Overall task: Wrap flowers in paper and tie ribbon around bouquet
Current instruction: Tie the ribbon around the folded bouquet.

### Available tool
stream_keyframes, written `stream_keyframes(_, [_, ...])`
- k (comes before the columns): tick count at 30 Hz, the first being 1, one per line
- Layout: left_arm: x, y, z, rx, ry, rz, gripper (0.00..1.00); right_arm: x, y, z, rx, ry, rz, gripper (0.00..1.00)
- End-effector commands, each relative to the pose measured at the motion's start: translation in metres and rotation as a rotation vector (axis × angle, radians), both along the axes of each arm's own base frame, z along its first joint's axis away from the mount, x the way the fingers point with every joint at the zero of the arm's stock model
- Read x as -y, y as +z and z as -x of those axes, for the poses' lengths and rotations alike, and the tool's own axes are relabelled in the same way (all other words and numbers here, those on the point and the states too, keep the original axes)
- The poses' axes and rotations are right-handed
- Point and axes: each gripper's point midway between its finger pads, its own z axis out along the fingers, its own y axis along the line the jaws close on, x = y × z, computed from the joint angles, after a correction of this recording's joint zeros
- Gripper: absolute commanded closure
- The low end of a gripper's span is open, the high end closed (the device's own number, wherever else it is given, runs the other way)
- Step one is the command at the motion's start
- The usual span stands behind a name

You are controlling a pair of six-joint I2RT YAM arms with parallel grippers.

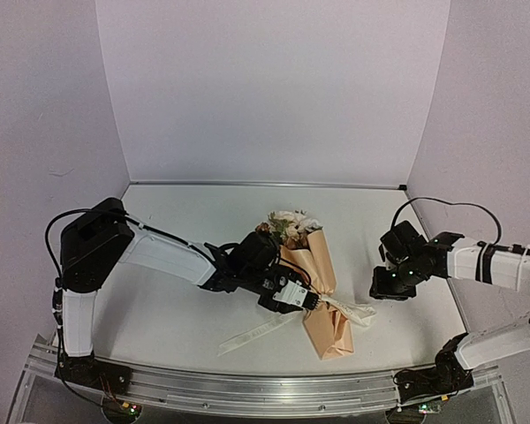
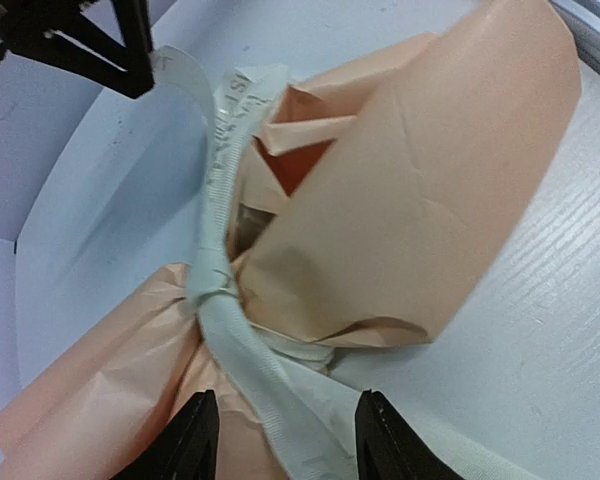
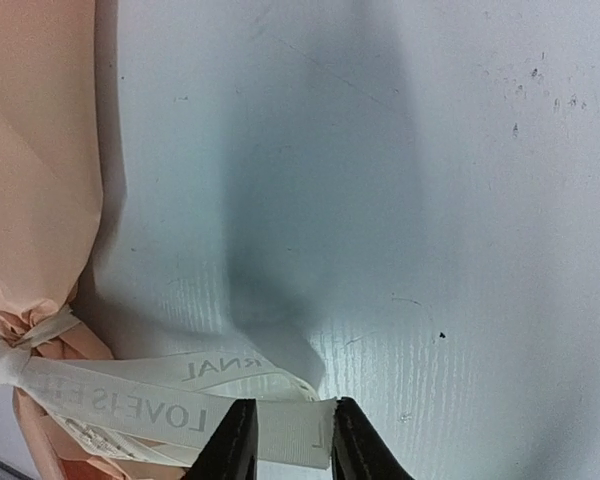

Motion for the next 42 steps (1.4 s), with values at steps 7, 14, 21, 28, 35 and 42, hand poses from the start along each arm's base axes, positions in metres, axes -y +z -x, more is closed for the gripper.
stream_keyframes(7, [-0.004, 0.167, -0.046, -0.283, 0.35, 0.436, 0.43, -0.003, 0.004, 0.023, 0.014, 0.142, -0.053, 0.44])
stream_keyframes(14, [-0.06, 0.143, -0.067, -0.693, 0.838, 0.501, 0.44, 0.012, -0.02, 0.033, 0.052, 0.11, -0.028, 0.4])
stream_keyframes(21, [-0.093, 0.082, -0.042, -0.91, 0.977, 0.463, 0.48, 0.03, -0.029, 0.036, 0.054, 0.031, 0.034, 0.46])
stream_keyframes(28, [-0.077, 0.045, -0.031, -0.882, 0.943, 0.351, 0.56, 0.047, -0.02, 0.028, 0.097, -0.056, 0.101, 0.43])
stream_keyframes(35, [-0.067, 0.018, -0.018, -0.766, 0.899, 0.254, 0.54, 0.021, -0.005, 0.015, 0.062, 0.041, 0.031, 0.4])
stream_keyframes(42, [-0.069, 0.007, -0.006, -0.722, 0.851, 0.202, 0.46, 0.012, -0.002, 0.011, 0.035, 0.06, -0.006, 0.4])
